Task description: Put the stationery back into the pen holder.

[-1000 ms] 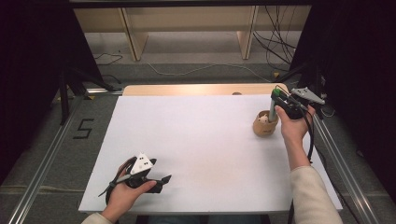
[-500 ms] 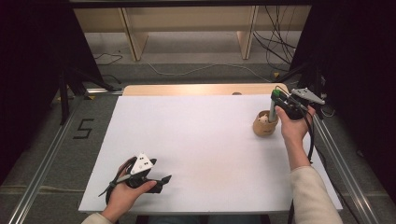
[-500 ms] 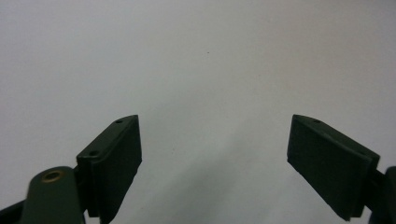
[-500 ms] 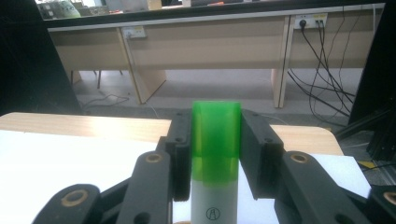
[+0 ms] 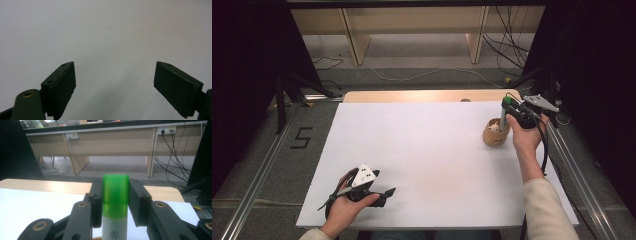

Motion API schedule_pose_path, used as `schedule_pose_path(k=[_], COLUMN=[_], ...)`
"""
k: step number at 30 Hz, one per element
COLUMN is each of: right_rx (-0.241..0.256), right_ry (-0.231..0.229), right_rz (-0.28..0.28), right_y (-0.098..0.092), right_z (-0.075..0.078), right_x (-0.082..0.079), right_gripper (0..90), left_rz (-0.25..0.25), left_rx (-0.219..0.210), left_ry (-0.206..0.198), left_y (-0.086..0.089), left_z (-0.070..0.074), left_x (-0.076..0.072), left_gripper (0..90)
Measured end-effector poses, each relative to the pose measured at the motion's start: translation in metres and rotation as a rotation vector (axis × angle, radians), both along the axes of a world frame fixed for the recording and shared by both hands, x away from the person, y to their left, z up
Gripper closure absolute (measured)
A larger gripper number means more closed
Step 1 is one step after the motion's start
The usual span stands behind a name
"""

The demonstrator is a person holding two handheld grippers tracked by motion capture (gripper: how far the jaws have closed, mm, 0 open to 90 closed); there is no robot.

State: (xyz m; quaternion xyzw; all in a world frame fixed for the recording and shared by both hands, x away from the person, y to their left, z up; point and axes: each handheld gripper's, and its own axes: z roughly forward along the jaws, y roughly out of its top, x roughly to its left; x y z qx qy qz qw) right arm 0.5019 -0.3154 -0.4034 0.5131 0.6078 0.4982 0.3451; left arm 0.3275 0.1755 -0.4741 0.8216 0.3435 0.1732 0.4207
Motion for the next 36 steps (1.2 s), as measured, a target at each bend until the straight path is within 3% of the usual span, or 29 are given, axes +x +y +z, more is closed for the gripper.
schedule_pose_path(k=[19,36], right_rx=[-0.012,-0.055], right_ry=[0.022,0.116], right_rz=[0.001,0.035], right_y=[0.002,0.003], right_z=[-0.008,-0.026], right_x=[0.002,-0.001], right_gripper=[66.9,66.8], left_rz=[-0.001,-0.009], left_rx=[-0.001,0.009], left_ry=[0.001,0.000], left_y=[0.000,0.000], left_z=[0.000,0.001], left_x=[0.000,0.000], left_gripper=[17.7,17.7])
